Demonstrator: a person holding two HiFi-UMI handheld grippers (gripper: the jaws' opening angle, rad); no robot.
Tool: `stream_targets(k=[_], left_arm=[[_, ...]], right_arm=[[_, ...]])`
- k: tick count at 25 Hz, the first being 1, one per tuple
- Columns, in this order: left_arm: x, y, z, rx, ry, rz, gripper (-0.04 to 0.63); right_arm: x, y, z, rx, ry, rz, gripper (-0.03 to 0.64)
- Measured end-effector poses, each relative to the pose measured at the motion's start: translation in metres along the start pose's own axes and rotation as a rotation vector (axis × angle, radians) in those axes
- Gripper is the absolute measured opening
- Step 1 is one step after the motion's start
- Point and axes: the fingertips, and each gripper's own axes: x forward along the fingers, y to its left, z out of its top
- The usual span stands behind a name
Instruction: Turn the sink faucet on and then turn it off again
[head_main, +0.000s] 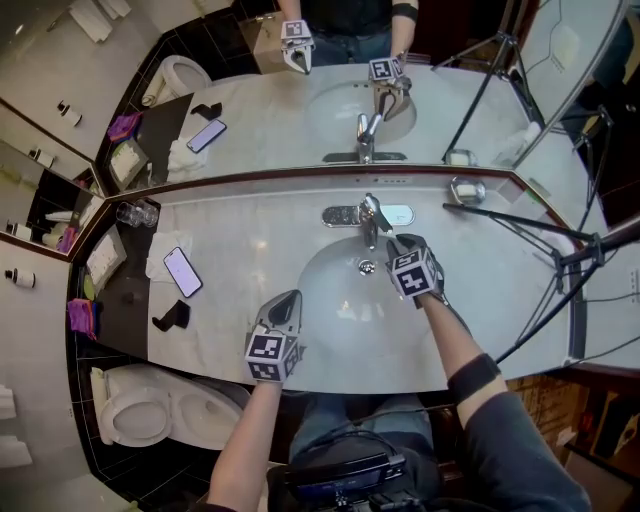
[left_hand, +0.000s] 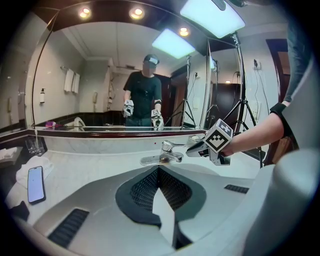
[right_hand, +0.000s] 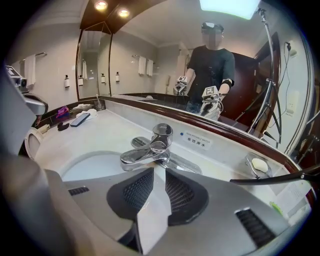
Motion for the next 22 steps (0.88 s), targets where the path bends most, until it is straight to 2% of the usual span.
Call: stream_targets(k=[4, 8, 14, 22], left_arm=[[0.001, 0.002, -0.002, -0.008, 0.001, 0.003, -0.012], [-0.001, 0.006, -0.008, -0.02, 0.008, 0.011, -0.012], [-0.002, 0.01, -0.012, -0.035, 0.013, 0.019, -0.012], [-0.003, 0.011, -0.009, -0.037, 0.001, 0.025, -0.012]], right_arm=[[0.008, 0.001, 0.006, -0.003, 0.004, 0.01, 0.089], [0.019, -0.001, 0.014, 0.001, -0.022, 0.005, 0.018], [0.012, 0.0, 0.035, 0.02, -0.032, 0.02, 0.017], [0.009, -0.003, 0.041, 0.05, -0.007, -0.014, 0.012]])
